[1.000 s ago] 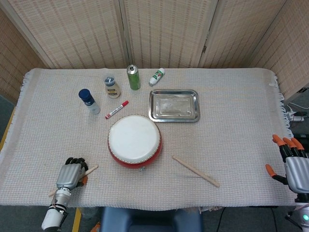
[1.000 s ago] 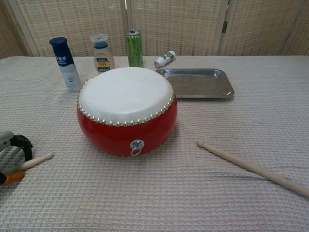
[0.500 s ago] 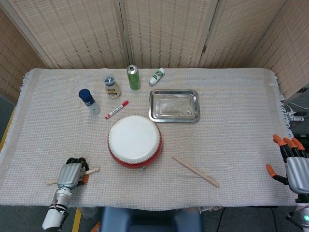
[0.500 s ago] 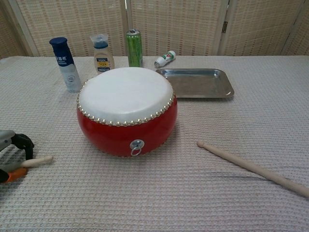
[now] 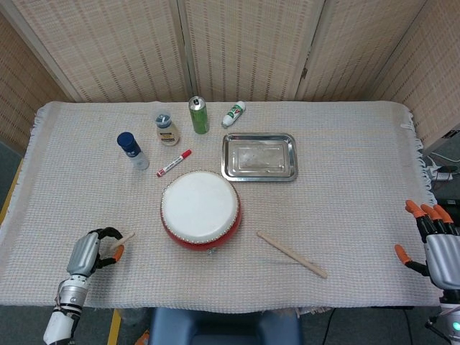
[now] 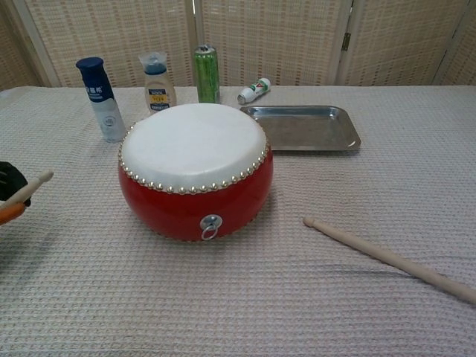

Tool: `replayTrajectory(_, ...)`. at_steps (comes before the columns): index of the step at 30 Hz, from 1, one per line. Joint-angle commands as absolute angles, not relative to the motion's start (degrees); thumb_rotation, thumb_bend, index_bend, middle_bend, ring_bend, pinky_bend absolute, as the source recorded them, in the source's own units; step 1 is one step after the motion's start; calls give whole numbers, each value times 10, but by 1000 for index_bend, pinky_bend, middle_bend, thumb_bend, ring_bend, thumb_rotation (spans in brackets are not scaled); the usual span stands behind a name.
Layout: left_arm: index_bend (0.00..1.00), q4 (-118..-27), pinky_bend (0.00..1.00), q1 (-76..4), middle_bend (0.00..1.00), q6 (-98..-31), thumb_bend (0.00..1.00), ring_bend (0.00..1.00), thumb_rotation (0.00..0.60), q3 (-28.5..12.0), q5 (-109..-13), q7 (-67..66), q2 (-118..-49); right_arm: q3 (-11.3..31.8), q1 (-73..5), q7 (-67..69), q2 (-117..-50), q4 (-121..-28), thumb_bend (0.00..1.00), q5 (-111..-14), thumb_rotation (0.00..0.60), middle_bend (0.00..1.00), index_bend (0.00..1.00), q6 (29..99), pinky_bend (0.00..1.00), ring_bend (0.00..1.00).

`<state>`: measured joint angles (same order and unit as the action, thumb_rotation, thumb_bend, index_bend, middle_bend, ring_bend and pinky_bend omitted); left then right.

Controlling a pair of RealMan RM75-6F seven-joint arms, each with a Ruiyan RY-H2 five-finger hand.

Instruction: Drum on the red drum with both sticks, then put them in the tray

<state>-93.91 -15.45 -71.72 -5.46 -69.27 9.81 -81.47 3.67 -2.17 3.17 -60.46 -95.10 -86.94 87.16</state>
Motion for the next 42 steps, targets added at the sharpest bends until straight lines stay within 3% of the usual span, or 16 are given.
replayTrajectory(1, 615, -894, 318, -124, 474, -723, 474, 378, 600, -109, -742, 427, -789, 37, -21, 28, -603, -954, 220, -871, 600, 174, 75, 874, 70, 19)
replayTrajectory(9, 600, -844, 342, -124, 483, -652, 487, 399, 600, -122, -762, 739, -779, 37, -19, 19, -599, -966, 219, -876, 600, 174, 75, 881, 70, 19)
replayTrajectory(25, 509, -762, 400, -138, 483, -606, 494, 416, 600, -113, -808, 1064, -792, 35, -16, 12, -597, -976, 220, -877, 600, 174, 75, 883, 70, 19)
replayTrajectory(33, 427, -755, 456, -142, 476, -600, 491, 454, 600, -109, -800, 1078, -792, 36, -16, 15, -596, -975, 220, -878, 600, 174, 75, 885, 70, 19)
replayTrajectory(42, 513, -774, 579, -140, 578, -599, 420, 563, 600, -106, -774, 980, -797, 49, -16, 3, -576, -990, 219, -883, 600, 174, 75, 904, 70, 19)
